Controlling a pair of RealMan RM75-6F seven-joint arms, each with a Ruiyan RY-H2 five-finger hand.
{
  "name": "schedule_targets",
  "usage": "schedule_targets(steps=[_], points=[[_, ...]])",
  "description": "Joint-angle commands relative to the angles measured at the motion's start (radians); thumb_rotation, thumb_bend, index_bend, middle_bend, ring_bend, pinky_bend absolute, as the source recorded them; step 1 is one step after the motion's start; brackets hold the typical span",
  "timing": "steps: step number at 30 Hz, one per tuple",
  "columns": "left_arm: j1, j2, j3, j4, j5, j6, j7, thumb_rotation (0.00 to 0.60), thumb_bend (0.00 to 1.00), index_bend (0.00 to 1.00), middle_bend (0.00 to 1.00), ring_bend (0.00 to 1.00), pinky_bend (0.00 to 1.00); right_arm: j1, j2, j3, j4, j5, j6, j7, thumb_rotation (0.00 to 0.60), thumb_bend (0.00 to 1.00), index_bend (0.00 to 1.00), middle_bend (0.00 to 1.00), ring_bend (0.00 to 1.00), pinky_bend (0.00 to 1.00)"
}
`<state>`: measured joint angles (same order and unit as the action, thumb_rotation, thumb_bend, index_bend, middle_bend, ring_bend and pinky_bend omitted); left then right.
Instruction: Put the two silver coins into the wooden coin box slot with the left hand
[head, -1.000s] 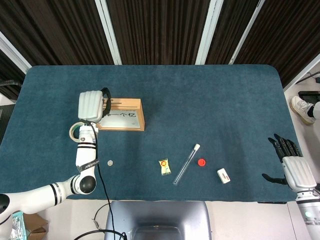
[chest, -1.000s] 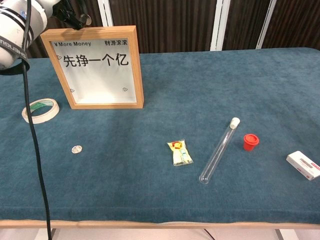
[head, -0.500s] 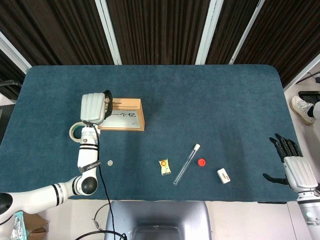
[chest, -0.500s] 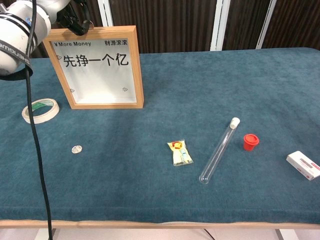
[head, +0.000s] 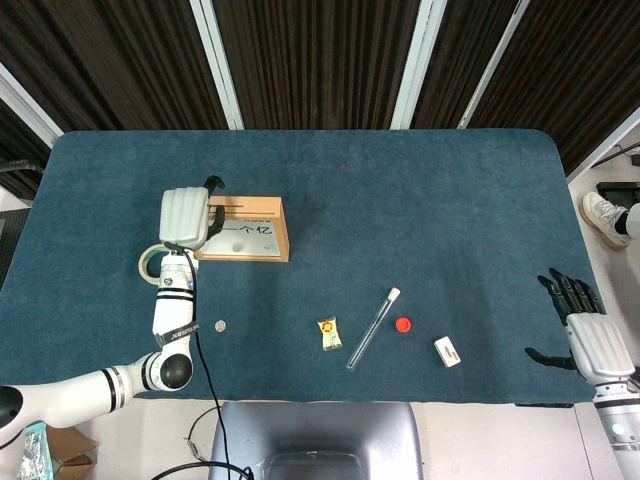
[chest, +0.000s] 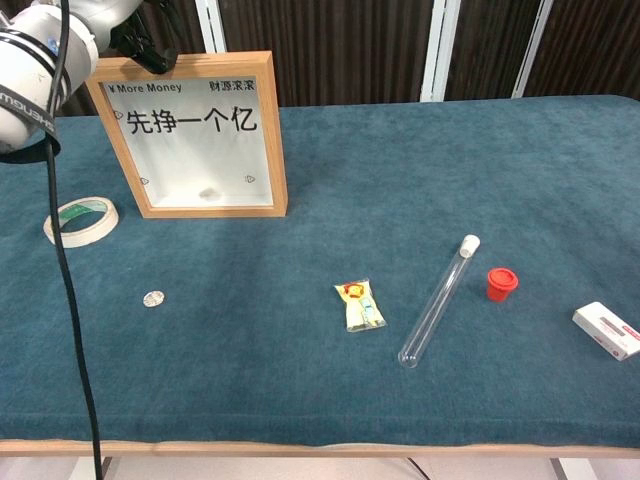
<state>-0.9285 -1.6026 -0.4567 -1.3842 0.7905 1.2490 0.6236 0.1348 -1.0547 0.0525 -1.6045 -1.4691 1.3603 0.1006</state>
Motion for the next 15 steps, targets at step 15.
schedule_targets(steps=[15], points=[[0.269,0.198,0.297,-0.44,0.424,0.196,-0.21,0.6,0.39,0.37,1.0,1.0,1.0,-0.012,-0.008,-0.013,-0.009,-0.031,0.029,-0.028,0.6,0.12,0.0,0.0,0.0,0.0]])
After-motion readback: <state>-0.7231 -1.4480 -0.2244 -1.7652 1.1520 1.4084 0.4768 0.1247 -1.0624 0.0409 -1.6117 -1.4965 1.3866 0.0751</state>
